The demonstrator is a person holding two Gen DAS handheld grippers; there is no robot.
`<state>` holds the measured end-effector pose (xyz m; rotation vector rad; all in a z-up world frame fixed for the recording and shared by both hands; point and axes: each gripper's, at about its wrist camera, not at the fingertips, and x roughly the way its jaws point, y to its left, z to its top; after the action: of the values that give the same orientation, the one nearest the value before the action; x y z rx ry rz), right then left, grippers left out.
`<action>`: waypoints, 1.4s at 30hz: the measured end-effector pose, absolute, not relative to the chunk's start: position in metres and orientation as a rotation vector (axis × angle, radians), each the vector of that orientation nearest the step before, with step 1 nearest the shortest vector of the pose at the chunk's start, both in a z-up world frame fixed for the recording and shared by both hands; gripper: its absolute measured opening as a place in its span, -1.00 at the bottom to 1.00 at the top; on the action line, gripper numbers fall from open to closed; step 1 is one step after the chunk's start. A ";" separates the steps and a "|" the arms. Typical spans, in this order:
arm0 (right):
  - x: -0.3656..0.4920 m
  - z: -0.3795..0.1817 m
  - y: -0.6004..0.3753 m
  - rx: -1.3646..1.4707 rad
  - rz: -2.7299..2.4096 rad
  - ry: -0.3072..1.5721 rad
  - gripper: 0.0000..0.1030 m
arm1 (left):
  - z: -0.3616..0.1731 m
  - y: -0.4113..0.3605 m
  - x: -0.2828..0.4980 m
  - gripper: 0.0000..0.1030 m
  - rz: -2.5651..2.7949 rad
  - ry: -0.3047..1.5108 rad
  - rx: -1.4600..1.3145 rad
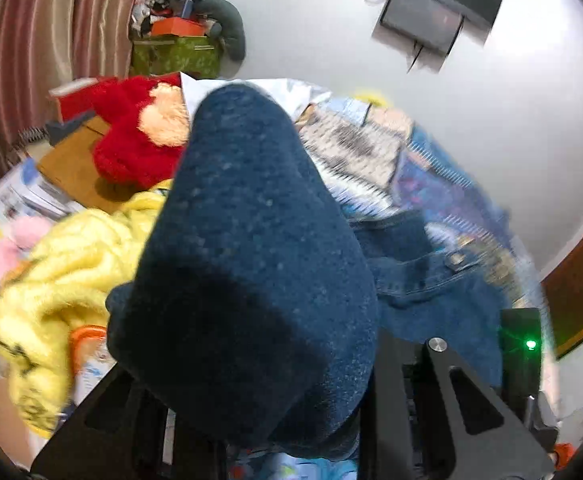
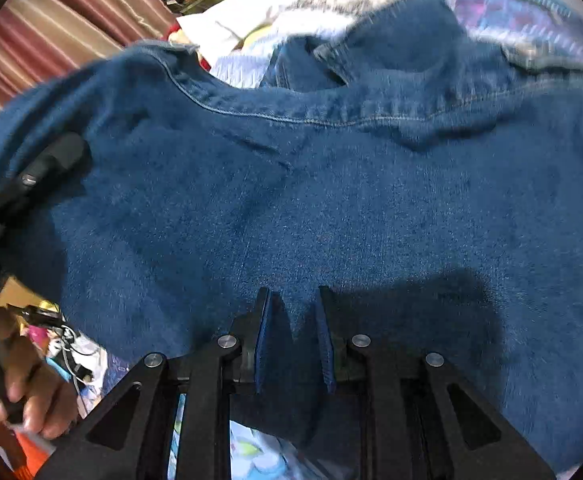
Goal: Fold large clothes
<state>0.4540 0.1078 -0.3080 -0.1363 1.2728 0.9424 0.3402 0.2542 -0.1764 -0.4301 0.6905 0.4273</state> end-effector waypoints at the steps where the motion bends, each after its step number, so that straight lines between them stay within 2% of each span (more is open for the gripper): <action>1: 0.452 -0.308 0.109 -0.153 0.948 1.267 -0.67 | -0.175 0.251 0.343 -0.51 0.436 0.699 -0.407; 4: 0.453 -0.301 0.109 -0.186 0.960 1.305 -0.67 | -0.168 0.249 0.349 -0.51 0.424 0.691 -0.393; 7: 0.463 -0.285 0.084 -0.090 0.969 1.345 -0.67 | -0.146 0.235 0.357 -0.52 0.404 0.653 -0.339; 11: 0.470 -0.243 0.015 0.022 0.912 1.219 -0.67 | -0.116 0.204 0.373 -0.52 0.350 0.609 -0.274; 17: 0.476 -0.188 -0.108 0.106 0.736 1.051 -0.67 | -0.086 0.106 0.411 -0.52 0.215 0.548 -0.071; 21: 0.470 -0.161 -0.174 0.144 0.631 0.989 -0.67 | -0.108 0.034 0.429 -0.52 0.093 0.606 0.067; 24: 0.467 -0.153 -0.215 0.175 0.580 0.971 -0.67 | -0.147 -0.005 0.435 -0.52 -0.003 0.725 0.163; 29: 0.451 -0.157 -0.244 0.181 0.543 0.987 -0.67 | -0.199 -0.034 0.421 -0.47 -0.089 0.890 0.308; 32: 0.443 -0.164 -0.245 0.164 0.545 1.004 -0.67 | -0.201 -0.034 0.404 -0.30 -0.093 0.888 0.359; 39: 0.435 -0.155 -0.202 0.065 0.630 0.956 -0.67 | -0.179 -0.020 0.378 0.42 -0.178 0.929 0.215; 40: 0.433 -0.150 -0.193 0.052 0.654 0.941 -0.67 | -0.173 -0.013 0.373 0.49 -0.188 0.923 0.189; 42: 0.430 -0.142 -0.178 0.029 0.684 0.912 -0.67 | -0.160 0.003 0.360 0.50 -0.191 0.904 0.141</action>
<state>0.4299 -0.1782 -0.1417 0.0294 0.9123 0.6836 0.3604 0.0029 -0.1597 0.1412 0.9044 -0.1911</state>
